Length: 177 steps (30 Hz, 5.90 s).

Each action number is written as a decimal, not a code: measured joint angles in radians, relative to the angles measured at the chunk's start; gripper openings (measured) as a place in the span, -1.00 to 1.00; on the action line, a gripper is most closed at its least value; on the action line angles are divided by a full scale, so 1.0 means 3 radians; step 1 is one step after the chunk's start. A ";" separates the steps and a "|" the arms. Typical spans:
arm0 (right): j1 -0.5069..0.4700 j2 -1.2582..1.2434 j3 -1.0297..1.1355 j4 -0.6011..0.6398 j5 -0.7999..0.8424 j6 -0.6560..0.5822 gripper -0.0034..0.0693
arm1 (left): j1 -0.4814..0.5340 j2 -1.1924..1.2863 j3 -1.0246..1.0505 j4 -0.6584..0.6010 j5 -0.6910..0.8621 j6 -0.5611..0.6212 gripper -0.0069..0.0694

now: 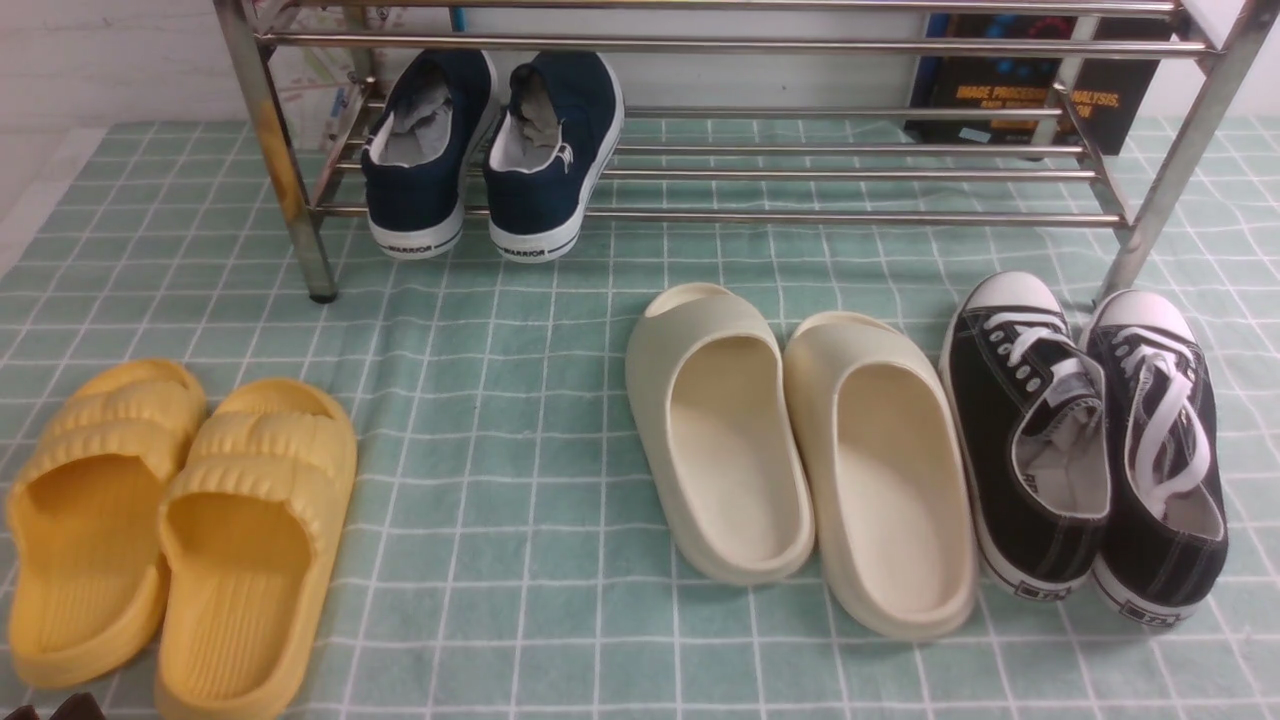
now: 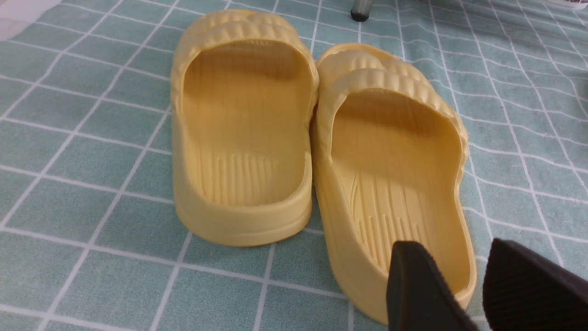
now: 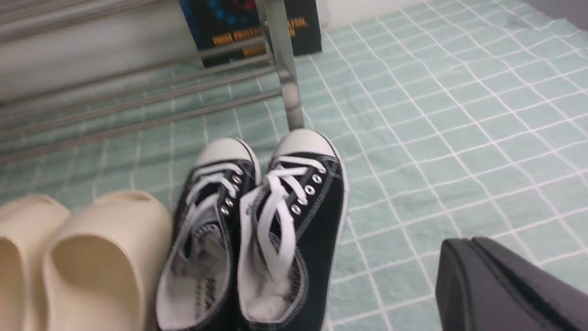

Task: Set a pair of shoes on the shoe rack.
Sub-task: Use the right arm to grab the shoe closest to it, then use the right arm to put a shoe into the shoe rack

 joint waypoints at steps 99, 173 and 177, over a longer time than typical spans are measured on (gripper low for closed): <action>0.1562 0.5565 -0.5064 0.0282 0.2070 -0.0953 -0.87 | 0.0000 0.0000 0.0000 0.0000 0.0000 0.0000 -0.19; 0.1558 0.5095 -0.3492 -0.0631 0.0927 -0.0410 -0.92 | 0.0000 0.0000 0.0000 0.0000 0.0000 0.0000 -0.19; 0.1558 0.5282 -0.3585 -0.0617 0.0821 -0.0350 -0.92 | 0.0000 0.0000 0.0000 0.0000 0.0000 0.0000 -0.19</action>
